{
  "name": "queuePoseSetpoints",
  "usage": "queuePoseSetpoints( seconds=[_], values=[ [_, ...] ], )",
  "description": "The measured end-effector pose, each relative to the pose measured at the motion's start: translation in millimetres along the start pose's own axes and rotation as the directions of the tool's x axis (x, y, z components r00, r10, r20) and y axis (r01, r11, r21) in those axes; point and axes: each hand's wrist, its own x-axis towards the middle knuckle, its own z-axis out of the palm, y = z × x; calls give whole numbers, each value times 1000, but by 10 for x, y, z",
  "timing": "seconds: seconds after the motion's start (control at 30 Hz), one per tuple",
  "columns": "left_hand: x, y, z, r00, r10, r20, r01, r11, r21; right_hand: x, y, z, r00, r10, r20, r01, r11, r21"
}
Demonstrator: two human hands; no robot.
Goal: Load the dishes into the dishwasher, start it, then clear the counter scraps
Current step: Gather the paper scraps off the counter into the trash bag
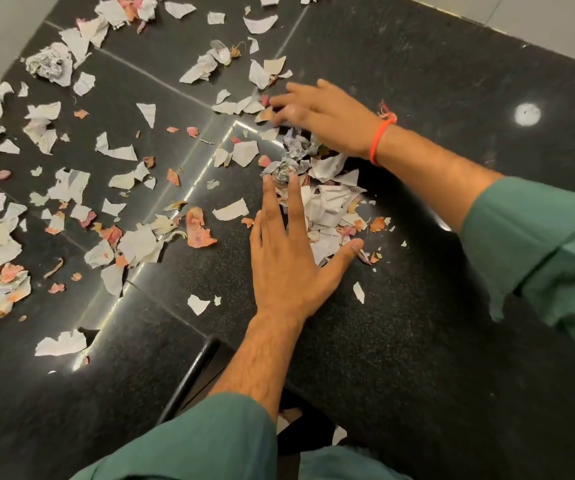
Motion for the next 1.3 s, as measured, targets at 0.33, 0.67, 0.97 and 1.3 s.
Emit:
queuePoseSetpoints(
  seconds=[0.33,0.67,0.97,1.3],
  values=[
    [-32,-15,-36,997,10,-75,-22,986,-163,-847,-108,364,996,-93,-14,94,994,49],
    [1,-56,-50,991,9,-135,-50,951,-305,-1087,-191,432,993,-95,-74,98,994,44],
    [-5,-85,-72,981,2,-195,-106,843,-527,-1177,-245,563,985,-148,89,169,932,-321],
    [16,-113,-69,986,19,-165,-93,888,-451,-1159,-191,727,969,-227,-94,179,915,-362]
  ],
)
